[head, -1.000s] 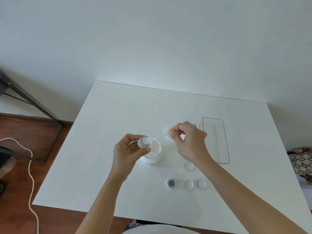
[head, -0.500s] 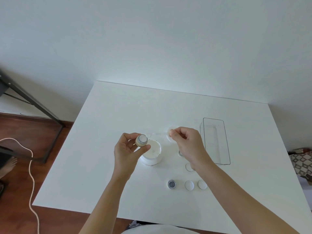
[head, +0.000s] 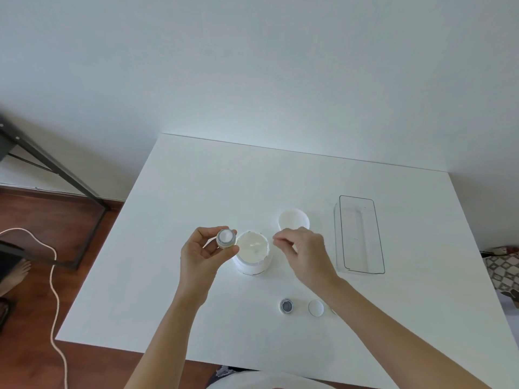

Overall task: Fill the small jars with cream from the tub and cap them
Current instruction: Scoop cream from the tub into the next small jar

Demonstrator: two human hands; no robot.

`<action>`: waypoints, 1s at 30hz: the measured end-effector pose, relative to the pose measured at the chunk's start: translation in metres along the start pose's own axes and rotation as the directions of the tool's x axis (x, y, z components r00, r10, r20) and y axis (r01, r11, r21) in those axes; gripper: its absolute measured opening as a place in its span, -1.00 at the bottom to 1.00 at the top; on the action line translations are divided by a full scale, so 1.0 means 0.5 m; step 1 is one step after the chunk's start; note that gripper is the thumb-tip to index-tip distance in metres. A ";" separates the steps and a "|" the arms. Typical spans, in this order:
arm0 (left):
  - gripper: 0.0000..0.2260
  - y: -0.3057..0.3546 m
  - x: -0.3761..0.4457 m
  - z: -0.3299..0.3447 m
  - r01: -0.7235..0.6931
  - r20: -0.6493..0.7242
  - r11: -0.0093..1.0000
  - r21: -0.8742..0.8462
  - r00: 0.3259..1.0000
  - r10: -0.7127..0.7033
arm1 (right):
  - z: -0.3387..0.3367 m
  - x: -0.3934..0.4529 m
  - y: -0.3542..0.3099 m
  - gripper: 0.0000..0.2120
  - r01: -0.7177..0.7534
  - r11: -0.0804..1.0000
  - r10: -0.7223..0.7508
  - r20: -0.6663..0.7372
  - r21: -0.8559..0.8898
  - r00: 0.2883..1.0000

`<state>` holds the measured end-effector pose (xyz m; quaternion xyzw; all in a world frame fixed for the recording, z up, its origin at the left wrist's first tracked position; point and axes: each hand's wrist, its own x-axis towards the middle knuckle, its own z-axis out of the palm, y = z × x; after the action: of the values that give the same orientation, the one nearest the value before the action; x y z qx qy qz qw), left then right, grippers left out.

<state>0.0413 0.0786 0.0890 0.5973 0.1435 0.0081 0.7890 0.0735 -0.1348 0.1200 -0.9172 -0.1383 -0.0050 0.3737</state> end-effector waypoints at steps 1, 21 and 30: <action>-0.67 0.000 0.000 -0.001 0.004 0.002 1.000 0.002 1.000 -0.004 | 0.003 -0.003 0.008 -0.92 0.104 0.989 -0.099 0.052 -0.100 0.994; -0.67 -0.011 -0.001 0.006 0.041 0.020 0.999 0.014 0.999 -0.042 | -0.030 0.002 0.038 -0.86 -0.125 0.992 0.126 -0.024 0.022 0.992; -0.67 -0.018 -0.016 0.037 0.064 0.053 0.995 0.072 0.996 -0.068 | -0.034 0.006 0.052 -0.81 -0.436 0.889 0.442 -0.013 0.138 0.897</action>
<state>0.0364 0.0571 0.0869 0.6196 0.1413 -0.0398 0.7710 0.0847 -0.1635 0.1146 -0.8978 0.0805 0.0684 0.4276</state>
